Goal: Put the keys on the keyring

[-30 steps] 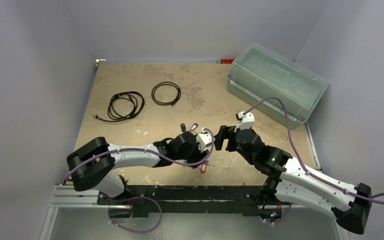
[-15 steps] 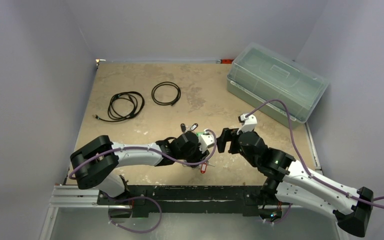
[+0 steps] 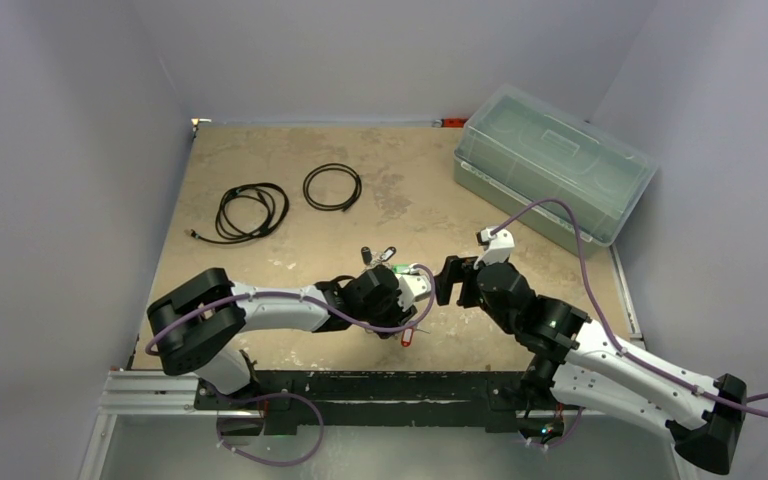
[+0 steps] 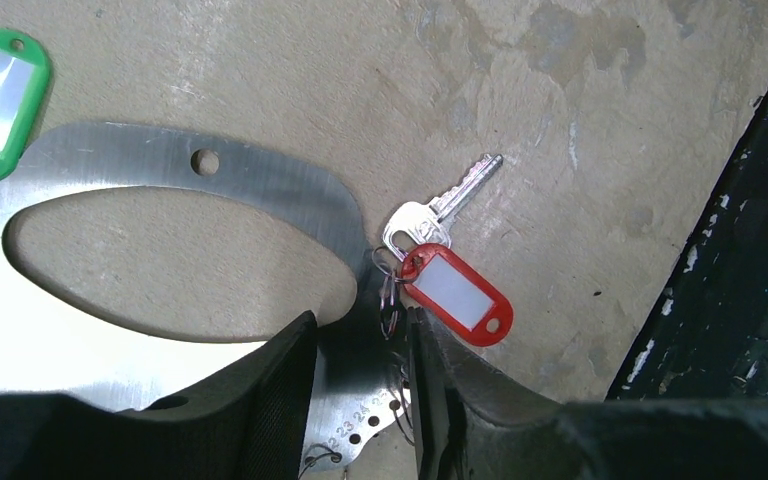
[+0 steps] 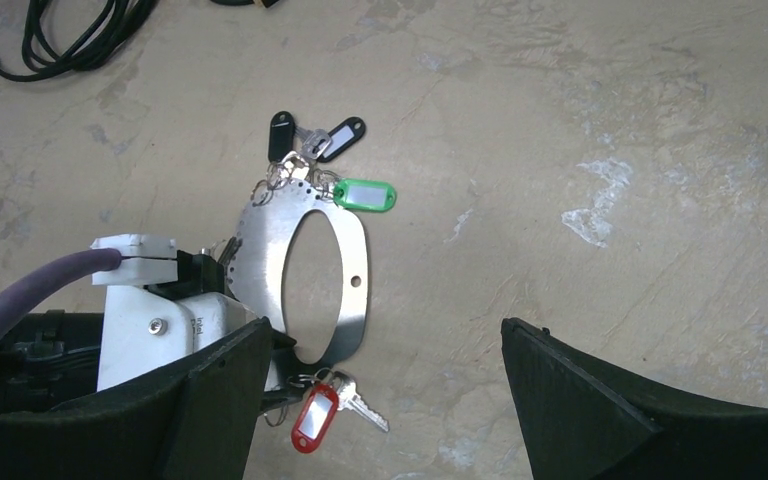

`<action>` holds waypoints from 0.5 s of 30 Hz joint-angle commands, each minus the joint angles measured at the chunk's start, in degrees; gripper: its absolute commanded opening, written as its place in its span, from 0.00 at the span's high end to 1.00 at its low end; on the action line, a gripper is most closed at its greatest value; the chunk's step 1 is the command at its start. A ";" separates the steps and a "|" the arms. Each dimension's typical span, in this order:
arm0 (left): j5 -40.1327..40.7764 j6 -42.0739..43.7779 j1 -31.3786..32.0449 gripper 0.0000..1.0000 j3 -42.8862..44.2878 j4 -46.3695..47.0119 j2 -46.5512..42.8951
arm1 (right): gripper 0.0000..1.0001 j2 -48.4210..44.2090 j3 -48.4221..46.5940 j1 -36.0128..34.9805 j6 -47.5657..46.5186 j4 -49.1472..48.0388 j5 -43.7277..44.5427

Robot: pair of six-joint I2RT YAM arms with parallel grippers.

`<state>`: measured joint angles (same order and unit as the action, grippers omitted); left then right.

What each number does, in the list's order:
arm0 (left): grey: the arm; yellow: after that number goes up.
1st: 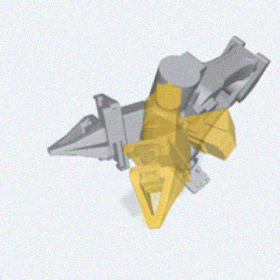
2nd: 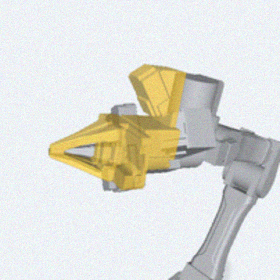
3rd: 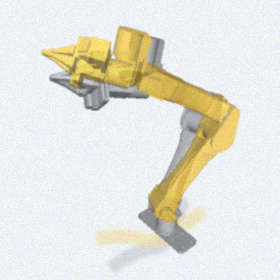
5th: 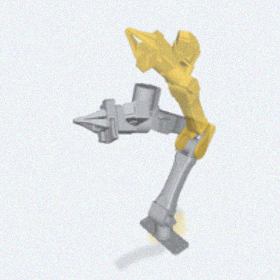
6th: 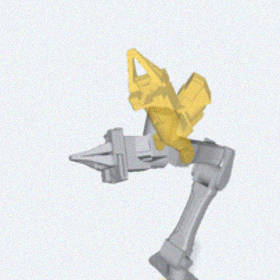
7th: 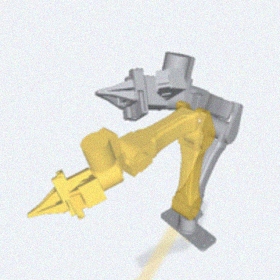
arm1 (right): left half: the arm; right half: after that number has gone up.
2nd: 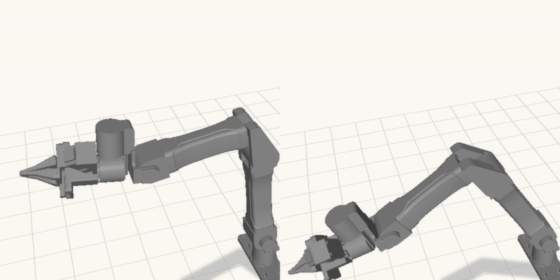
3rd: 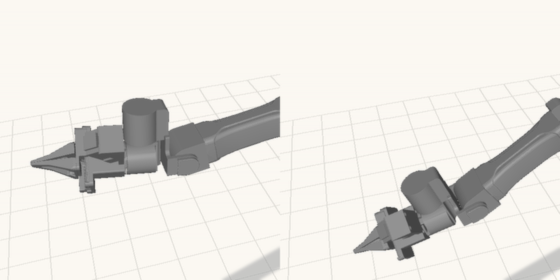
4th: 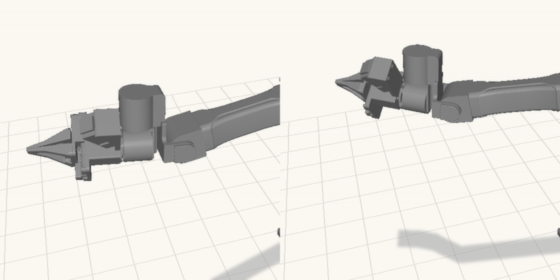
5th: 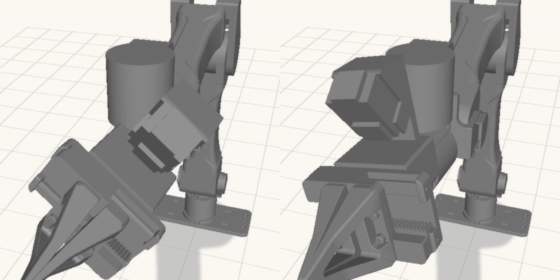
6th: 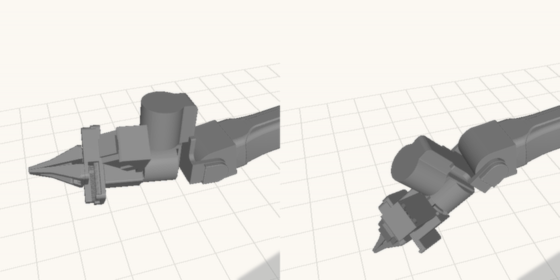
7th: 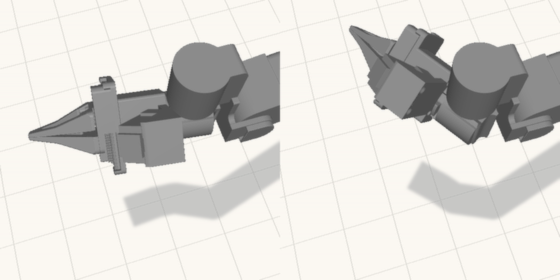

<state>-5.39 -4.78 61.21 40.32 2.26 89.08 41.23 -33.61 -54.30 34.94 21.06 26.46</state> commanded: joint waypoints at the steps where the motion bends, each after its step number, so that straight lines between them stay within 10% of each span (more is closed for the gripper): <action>1: -0.59 1.28 0.31 0.64 0.94 3.10 0.66 | 0.12 0.06 -0.48 -0.01 0.11 -2.24 0.09; 15: -1.41 2.51 0.31 0.80 -4.09 12.52 2.42 | 0.13 0.38 -0.61 -0.01 -0.07 -2.19 -0.09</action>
<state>-6.02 -4.62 61.21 38.54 8.60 90.63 41.28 -33.61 -54.19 34.85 21.15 26.87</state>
